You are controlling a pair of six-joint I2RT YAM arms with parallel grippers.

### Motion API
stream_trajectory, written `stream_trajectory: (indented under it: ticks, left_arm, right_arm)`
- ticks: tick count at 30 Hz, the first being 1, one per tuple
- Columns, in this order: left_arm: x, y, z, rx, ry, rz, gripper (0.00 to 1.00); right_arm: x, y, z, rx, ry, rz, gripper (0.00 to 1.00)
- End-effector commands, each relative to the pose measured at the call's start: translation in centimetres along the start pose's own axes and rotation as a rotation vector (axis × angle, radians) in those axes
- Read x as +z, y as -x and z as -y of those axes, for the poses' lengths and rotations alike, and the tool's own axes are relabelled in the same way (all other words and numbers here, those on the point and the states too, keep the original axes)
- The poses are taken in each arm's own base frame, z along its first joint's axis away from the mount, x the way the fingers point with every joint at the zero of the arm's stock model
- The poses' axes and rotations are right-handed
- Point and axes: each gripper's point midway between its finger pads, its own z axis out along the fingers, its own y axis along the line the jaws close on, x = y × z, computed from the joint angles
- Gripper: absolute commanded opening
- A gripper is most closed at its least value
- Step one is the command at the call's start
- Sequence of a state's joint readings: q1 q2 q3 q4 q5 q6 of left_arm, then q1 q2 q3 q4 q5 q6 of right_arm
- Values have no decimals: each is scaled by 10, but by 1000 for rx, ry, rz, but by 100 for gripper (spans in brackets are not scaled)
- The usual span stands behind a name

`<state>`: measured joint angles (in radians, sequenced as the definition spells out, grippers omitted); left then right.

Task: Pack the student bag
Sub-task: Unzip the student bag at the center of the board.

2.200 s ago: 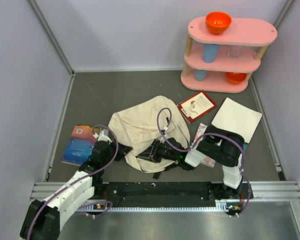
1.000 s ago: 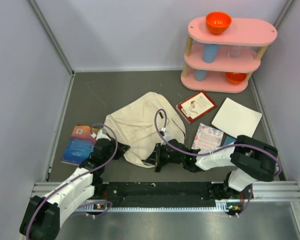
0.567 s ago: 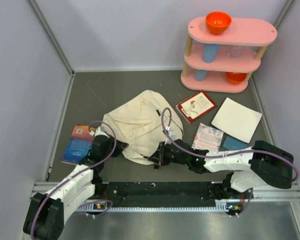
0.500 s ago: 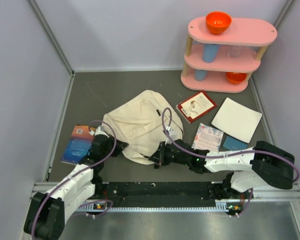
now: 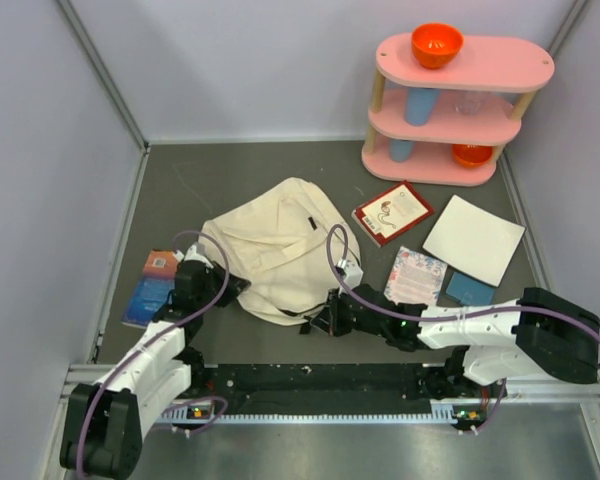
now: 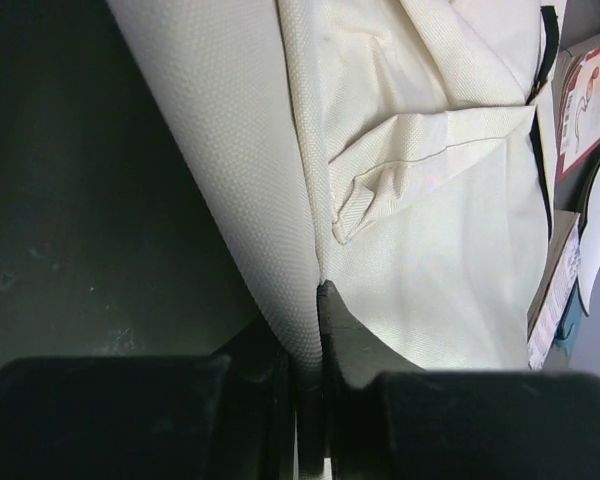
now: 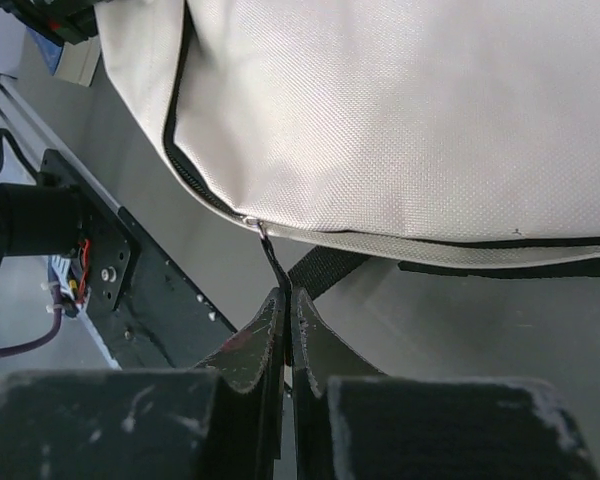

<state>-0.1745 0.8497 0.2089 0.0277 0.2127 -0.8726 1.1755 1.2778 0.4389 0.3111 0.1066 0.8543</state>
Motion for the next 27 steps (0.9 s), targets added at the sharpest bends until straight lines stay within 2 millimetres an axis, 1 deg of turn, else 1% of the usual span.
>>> stream_trajectory:
  ticks: [1, 2, 3, 4, 5, 6, 8, 9, 10, 11, 12, 13, 14, 15, 16, 17, 19, 20, 21, 22, 23, 24, 26, 27]
  left_arm:
    - [-8, 31, 21, 108, -52, 104, 24]
    - [-12, 32, 25, 127, -69, 106, 50]
    - [-14, 30, 30, 138, -94, 95, 60]
    - [-17, 23, 26, 140, -79, 66, 67]
    - [-22, 24, 29, 164, -92, 71, 78]
    - [-27, 25, 33, 180, -100, 72, 82]
    - [-36, 22, 25, 185, -52, 59, 87]
    - [-42, 24, 25, 181, -29, 67, 93]
    - [-45, 31, 17, 170, 27, 103, 94]
    - [-53, 25, 4, 132, 98, 84, 95]
    - [-62, 32, 6, 117, 121, 111, 98]
    - [-67, 36, 3, 105, 151, 130, 99]
    - [-73, 33, 3, 106, 151, 128, 99]
    - [-77, 34, 8, 104, 132, 131, 99]
    - [-79, 23, 20, 95, 66, 80, 99]
    - [-81, 18, 28, 73, 16, 61, 99]
    - [-76, -1, 31, 27, -48, -11, 99]
    - [-76, -12, 38, -19, -100, -61, 99]
    - [-70, -25, 32, -44, -111, -96, 99]
    - [-68, -31, 30, -63, -120, -115, 99]
    - [-68, -36, 33, -96, -141, -124, 99]
    - [-67, -46, 30, -99, -144, -150, 99]
    - [-69, -49, 35, -127, -166, -147, 99]
    - [-69, -54, 37, -120, -170, -156, 99]
  right_arm:
    - [-5, -7, 14, -49, -46, -7, 0]
    - [-5, -4, 15, -48, -53, 5, 0]
    - [-5, -5, 16, -49, -56, 9, 0]
    - [-4, -2, 16, -54, -57, 16, 0]
    - [-4, 0, 15, -56, -59, 25, 0]
    - [-3, 3, 12, -54, -54, 33, 0]
    - [-1, 5, 10, -64, -58, 34, 0]
    - [1, 9, 6, -64, -52, 40, 0]
    - [2, 11, 4, -66, -48, 45, 0]
    - [3, 11, 3, -65, -48, 43, 0]
    - [5, 13, 1, -62, -45, 48, 0]
    - [6, 15, 0, -55, -43, 55, 0]
    - [6, 16, -2, -54, -40, 57, 0]
    - [7, 18, -4, -53, -36, 63, 0]
    - [7, 19, -6, -47, -28, 68, 0]
    - [7, 20, -7, -46, -25, 72, 0]
    - [8, 22, -10, -49, -21, 76, 0]
    - [8, 23, -11, -48, -17, 76, 0]
    - [8, 23, -11, -46, -14, 78, 0]
    - [8, 24, -12, -45, -12, 80, 0]
    - [8, 24, -13, -47, -12, 80, 0]
    - [8, 24, -13, -48, -13, 79, 0]
    - [7, 26, -13, -48, -17, 83, 0]
    - [7, 26, -12, -46, -22, 86, 0]
